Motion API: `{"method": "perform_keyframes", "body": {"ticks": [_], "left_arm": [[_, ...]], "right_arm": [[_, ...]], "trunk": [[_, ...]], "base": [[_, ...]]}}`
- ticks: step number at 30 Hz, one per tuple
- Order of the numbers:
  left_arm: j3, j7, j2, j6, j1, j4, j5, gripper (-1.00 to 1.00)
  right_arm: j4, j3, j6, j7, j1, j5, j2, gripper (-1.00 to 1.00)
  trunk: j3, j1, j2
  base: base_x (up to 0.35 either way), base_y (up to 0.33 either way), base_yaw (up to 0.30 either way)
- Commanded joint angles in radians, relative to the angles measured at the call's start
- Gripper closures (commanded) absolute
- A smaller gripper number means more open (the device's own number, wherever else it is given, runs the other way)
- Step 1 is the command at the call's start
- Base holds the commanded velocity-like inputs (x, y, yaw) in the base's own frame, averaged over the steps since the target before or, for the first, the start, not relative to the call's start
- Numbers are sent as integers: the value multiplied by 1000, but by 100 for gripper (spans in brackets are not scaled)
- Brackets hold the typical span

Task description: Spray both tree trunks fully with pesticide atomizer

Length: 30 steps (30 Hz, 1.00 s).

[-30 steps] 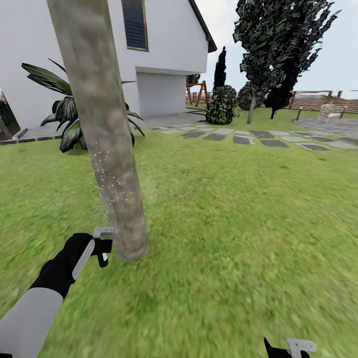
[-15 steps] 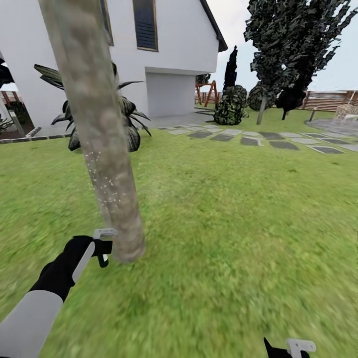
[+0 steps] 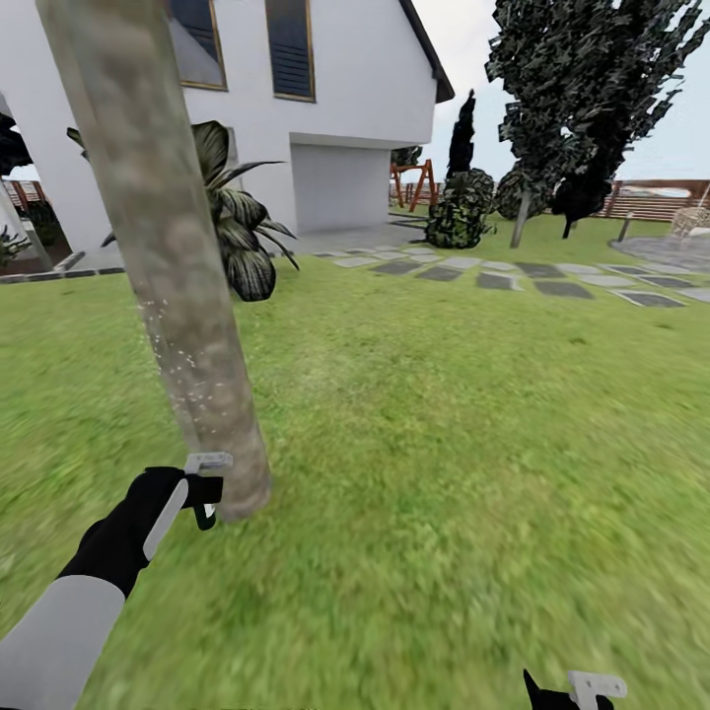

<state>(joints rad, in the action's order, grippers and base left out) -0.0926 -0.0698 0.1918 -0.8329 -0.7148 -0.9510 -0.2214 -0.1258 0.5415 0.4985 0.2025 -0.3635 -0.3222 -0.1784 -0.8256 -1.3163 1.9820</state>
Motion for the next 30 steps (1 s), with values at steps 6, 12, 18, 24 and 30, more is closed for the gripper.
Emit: {"method": "perform_keyframes", "body": {"ticks": [6,12,18,24,30], "left_arm": [[2,-1,0,0,0,0,2,100],[1,-1,3,0,0,1,2,100],[1,-1,3,0,0,1,2,100],[1,-1,4,0,0,1,2,100],[0,-1,3,0,0,1,2,100]], "right_arm": [[0,0,0,0,0,0,0,-100],[0,0,0,0,0,0,0,-100],[0,0,0,0,0,0,0,-100],[0,0,0,0,0,0,0,-100],[0,0,0,0,0,1,-1,-100]], "trunk": [[0,0,0],[0,0,0],[0,0,0],[0,0,0],[0,0,0]], "base": [[0,-271,269],[17,-271,210],[121,-270,10],[145,-269,26],[145,-269,200]]}}
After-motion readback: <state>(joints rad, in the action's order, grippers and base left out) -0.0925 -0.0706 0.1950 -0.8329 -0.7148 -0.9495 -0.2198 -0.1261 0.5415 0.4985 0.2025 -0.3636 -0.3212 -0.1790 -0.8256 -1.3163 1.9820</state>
